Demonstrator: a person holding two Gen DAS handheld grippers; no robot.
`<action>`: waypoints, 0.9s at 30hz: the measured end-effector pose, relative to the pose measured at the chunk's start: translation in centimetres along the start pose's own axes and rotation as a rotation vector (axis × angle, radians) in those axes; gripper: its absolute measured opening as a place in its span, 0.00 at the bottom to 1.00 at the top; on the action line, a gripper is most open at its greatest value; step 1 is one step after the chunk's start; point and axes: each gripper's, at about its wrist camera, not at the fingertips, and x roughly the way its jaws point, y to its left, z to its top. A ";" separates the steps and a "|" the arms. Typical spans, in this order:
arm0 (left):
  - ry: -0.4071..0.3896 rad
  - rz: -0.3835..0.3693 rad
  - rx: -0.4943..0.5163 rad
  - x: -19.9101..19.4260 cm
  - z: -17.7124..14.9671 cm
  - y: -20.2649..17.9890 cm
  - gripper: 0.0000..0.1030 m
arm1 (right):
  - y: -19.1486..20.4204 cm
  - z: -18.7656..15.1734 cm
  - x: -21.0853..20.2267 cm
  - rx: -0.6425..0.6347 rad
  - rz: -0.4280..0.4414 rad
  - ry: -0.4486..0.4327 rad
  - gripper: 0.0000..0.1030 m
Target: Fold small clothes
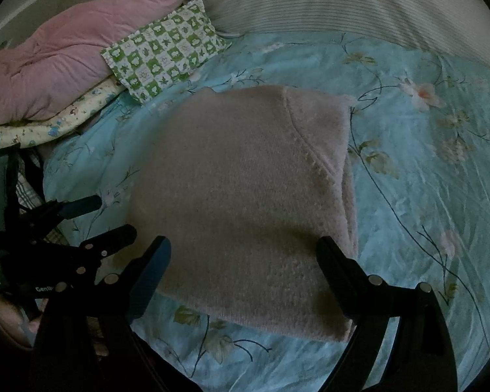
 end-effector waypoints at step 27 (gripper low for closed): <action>-0.048 -0.013 -0.021 -0.6 -0.3 -0.1 0.88 | 0.2 -0.4 -0.3 -0.011 0.018 -0.030 0.88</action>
